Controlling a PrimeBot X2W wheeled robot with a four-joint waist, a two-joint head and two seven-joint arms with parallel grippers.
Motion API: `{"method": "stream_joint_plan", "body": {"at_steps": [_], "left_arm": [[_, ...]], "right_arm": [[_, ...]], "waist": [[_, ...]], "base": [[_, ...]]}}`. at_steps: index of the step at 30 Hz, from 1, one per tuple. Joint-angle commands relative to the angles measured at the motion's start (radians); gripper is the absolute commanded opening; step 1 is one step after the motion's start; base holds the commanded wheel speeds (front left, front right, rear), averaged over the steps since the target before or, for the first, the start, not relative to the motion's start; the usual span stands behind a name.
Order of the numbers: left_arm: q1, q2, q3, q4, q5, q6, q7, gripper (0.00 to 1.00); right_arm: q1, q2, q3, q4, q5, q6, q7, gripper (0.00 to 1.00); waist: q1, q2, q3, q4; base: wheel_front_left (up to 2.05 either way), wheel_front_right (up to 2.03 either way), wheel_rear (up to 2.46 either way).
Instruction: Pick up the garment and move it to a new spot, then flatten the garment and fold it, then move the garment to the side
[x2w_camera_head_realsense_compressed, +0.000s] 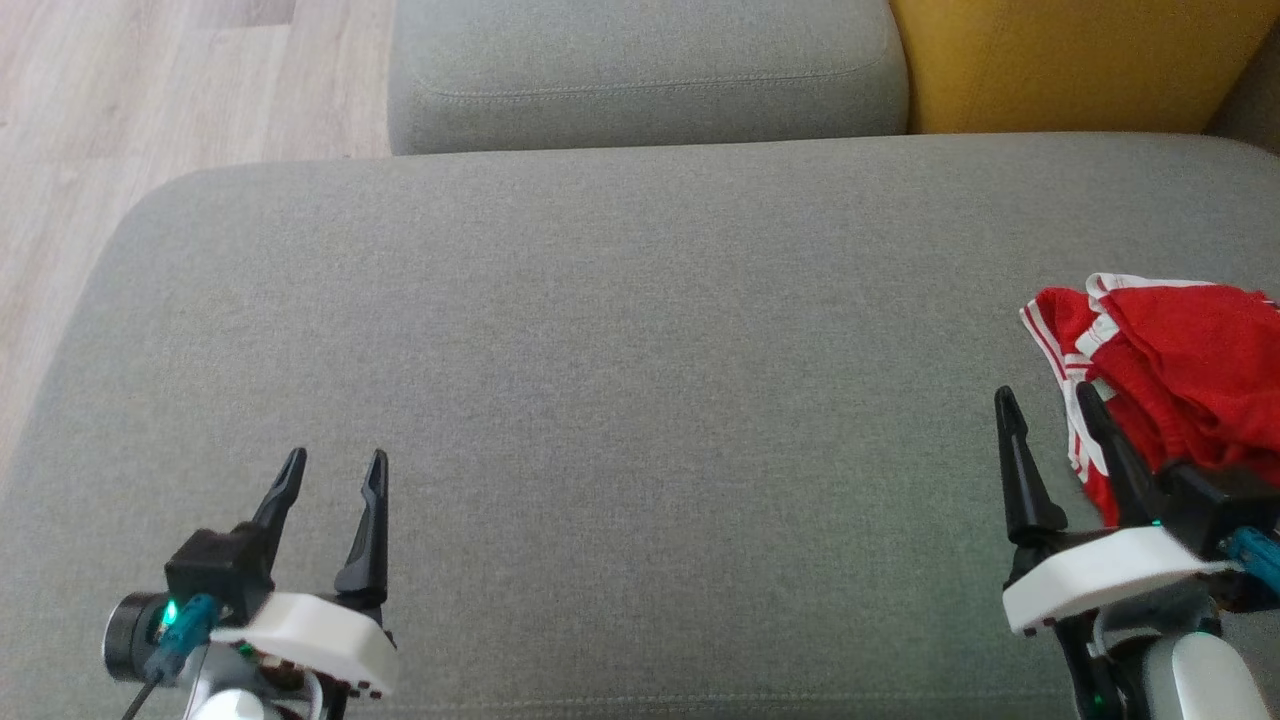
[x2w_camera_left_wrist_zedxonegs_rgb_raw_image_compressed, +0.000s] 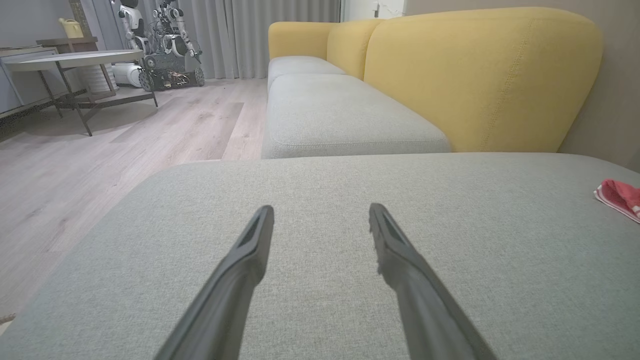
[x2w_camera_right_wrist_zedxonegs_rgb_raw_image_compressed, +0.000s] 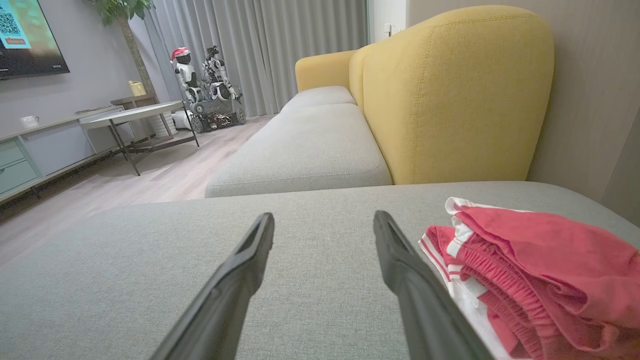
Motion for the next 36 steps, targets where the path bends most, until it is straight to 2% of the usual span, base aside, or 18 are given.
{"method": "stream_joint_plan", "body": {"at_steps": [1, 27, 28, 31, 36], "left_arm": [[-0.045, 0.03, 0.039, -0.032, 0.002, 0.006, -0.004, 1.0], [-0.053, 0.034, 0.031, -0.029, -0.001, 0.016, -0.014, 1.0], [0.0, 0.002, -0.01, 0.0, 0.0, 0.01, -0.006, 0.0], [0.016, -0.019, -0.027, 0.044, -0.002, 0.008, -0.005, 0.0], [0.013, -0.029, -0.007, 0.045, -0.052, -0.006, 0.006, 0.0]], "right_arm": [[-0.029, -0.004, 0.021, -0.038, -0.011, -0.001, 0.003, 1.0], [-0.028, -0.004, 0.009, -0.035, -0.007, -0.001, 0.017, 1.0], [0.0, 0.0, -0.013, 0.001, -0.007, 0.0, 0.016, 0.0], [0.01, 0.002, -0.012, 0.051, -0.005, 0.0, 0.016, 0.0], [0.004, 0.001, -0.014, 0.059, 0.054, 0.0, 0.017, 0.0]], "waist": [[0.0, -0.0001, 0.0, 0.0], [0.0, -0.0001, -0.001, 0.004], [0.0, -0.0001, -0.001, 0.004], [0.0, -0.0001, -0.001, 0.004], [0.0, -0.0001, 0.0, 0.003]], "base": [[0.0, 0.0, 0.0], [0.0, 0.0, 0.0], [0.0, 0.0, 0.0], [0.0, 0.0, 0.0], [0.0, 0.0, 0.0]]}}
